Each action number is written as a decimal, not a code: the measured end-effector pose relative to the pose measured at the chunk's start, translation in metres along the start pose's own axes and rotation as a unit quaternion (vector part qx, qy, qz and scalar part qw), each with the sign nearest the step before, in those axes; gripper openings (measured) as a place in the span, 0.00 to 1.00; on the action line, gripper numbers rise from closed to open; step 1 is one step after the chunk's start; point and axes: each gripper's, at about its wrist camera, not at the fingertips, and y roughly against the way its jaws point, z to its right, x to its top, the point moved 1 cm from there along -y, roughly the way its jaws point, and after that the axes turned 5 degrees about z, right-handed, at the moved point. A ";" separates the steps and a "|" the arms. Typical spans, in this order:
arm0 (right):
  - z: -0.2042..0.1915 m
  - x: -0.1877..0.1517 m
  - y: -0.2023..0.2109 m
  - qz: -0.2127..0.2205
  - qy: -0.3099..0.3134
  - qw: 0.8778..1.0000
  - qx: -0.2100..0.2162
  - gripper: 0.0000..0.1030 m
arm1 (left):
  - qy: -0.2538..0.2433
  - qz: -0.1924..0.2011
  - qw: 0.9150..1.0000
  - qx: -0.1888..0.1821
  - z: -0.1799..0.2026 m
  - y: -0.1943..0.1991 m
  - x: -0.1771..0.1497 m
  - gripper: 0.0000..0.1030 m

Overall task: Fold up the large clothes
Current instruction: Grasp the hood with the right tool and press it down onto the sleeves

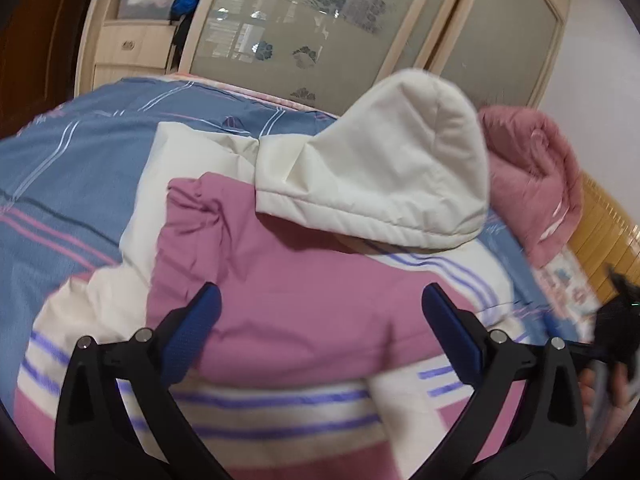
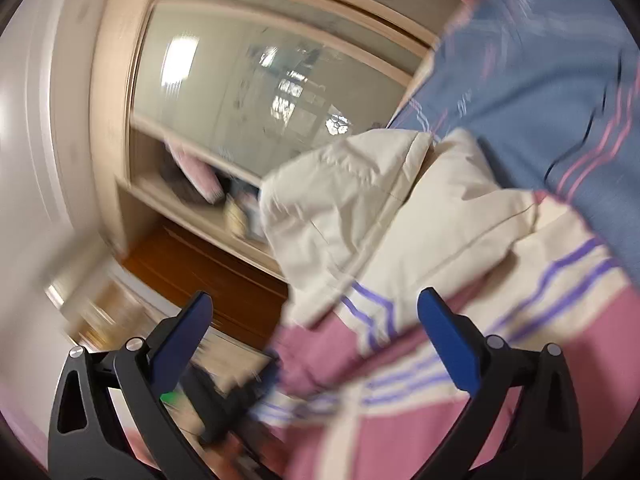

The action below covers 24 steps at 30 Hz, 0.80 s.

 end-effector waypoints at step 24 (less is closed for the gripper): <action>0.019 0.049 -0.153 0.028 -0.115 0.986 -0.122 0.86 | 0.093 0.053 0.994 -0.023 -0.027 0.086 0.033 0.98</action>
